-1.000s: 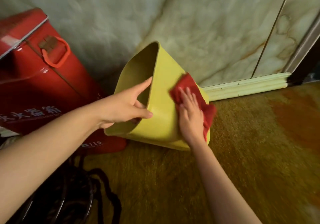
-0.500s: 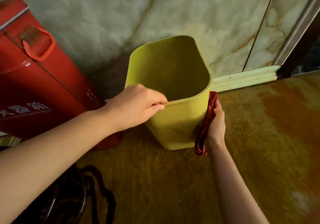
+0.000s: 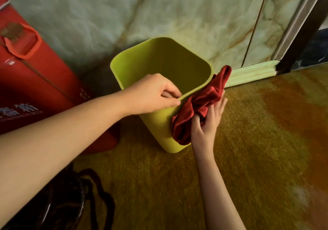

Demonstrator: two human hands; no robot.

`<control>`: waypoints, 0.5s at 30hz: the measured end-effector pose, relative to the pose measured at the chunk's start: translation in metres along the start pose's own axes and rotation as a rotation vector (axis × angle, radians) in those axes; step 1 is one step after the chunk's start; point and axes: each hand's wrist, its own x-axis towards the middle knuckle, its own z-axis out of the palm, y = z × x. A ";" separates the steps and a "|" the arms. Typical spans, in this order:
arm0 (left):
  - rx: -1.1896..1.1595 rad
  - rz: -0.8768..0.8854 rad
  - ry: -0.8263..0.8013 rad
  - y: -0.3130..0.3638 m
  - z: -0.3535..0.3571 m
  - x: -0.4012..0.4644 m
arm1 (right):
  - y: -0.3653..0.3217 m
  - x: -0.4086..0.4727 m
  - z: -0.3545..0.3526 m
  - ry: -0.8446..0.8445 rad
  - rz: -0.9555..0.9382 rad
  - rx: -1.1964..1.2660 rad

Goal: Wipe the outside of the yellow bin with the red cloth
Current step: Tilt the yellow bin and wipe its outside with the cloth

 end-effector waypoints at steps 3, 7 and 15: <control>0.029 -0.010 -0.162 -0.017 -0.011 -0.024 | 0.002 0.001 0.003 -0.044 -0.066 -0.081; 0.138 0.013 -0.219 -0.024 -0.020 -0.040 | -0.005 -0.003 0.019 -0.114 -0.126 -0.122; 0.236 0.028 -0.013 -0.005 0.004 -0.017 | -0.031 -0.011 0.018 -0.020 0.216 0.190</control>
